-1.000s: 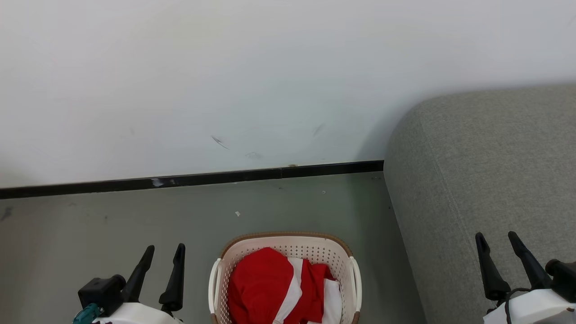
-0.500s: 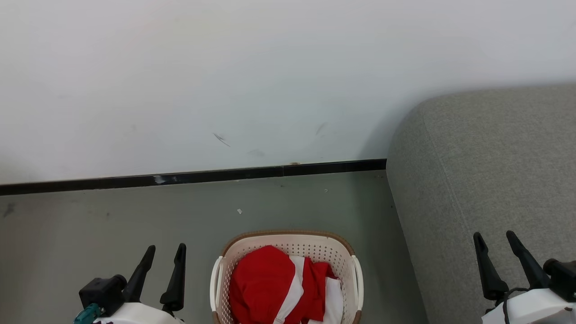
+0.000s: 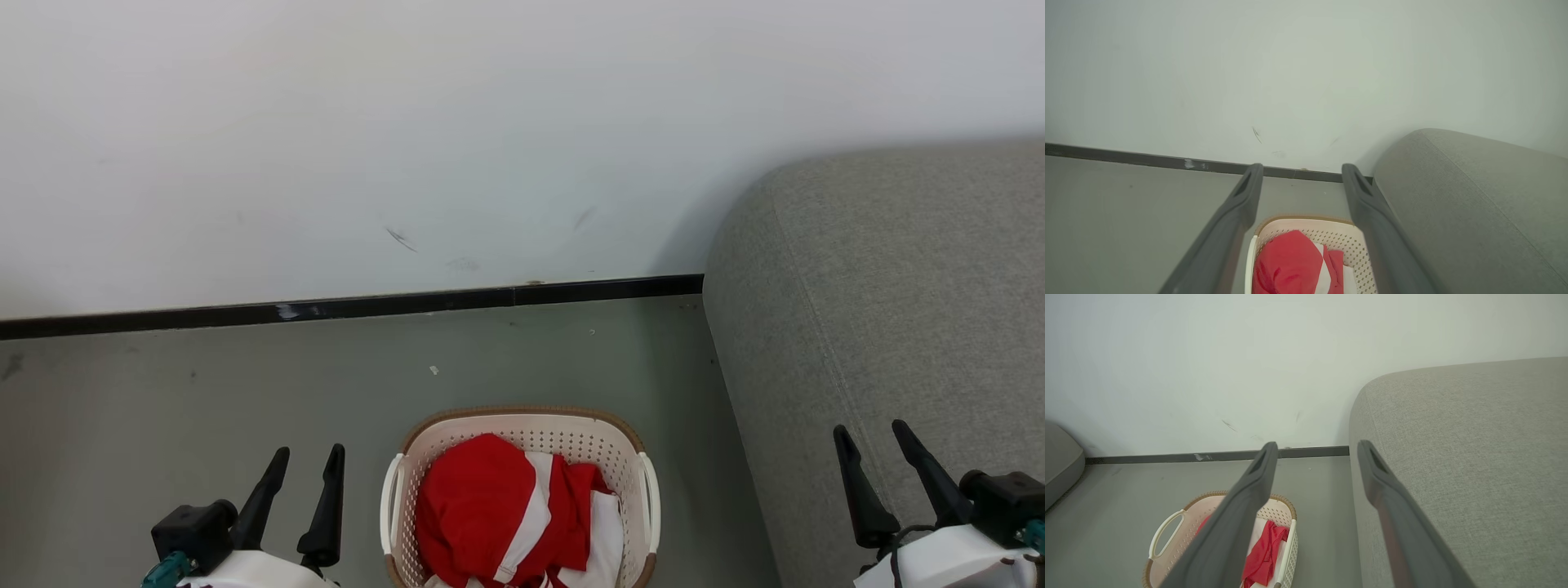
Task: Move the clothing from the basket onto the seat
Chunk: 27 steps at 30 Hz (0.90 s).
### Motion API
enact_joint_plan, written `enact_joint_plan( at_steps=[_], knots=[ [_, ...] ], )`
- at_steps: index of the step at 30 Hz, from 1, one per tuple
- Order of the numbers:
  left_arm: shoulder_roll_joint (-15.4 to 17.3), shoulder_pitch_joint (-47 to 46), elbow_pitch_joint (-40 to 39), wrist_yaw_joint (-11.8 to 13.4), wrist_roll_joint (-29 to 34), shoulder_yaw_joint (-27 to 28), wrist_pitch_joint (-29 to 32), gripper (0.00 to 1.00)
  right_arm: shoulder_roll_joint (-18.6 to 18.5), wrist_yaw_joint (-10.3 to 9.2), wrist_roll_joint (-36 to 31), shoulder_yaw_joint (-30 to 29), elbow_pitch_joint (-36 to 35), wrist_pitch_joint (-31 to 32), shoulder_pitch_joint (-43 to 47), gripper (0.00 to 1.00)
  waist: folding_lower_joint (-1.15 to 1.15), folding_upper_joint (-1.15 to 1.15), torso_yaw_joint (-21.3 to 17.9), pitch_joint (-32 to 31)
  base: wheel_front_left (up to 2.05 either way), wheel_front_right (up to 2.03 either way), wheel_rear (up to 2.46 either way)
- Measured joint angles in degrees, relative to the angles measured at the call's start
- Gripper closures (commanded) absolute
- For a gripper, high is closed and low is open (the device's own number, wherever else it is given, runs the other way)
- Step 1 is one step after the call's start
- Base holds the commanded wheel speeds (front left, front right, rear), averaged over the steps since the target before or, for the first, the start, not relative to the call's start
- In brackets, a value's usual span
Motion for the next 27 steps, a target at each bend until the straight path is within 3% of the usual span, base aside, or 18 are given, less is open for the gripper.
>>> enact_joint_plan(
  at_steps=[27],
  knots=[
    [-0.3, -4.6, 0.5, 0.0, 0.0, -4.2, 0.0, 0.00, -0.8, 0.00, 0.0, 3.7, -2.9, 0.0, -5.9, 0.00, 0.00, 0.00, -0.2, 9.0, 0.00, 0.00, 0.00]
  ],
)
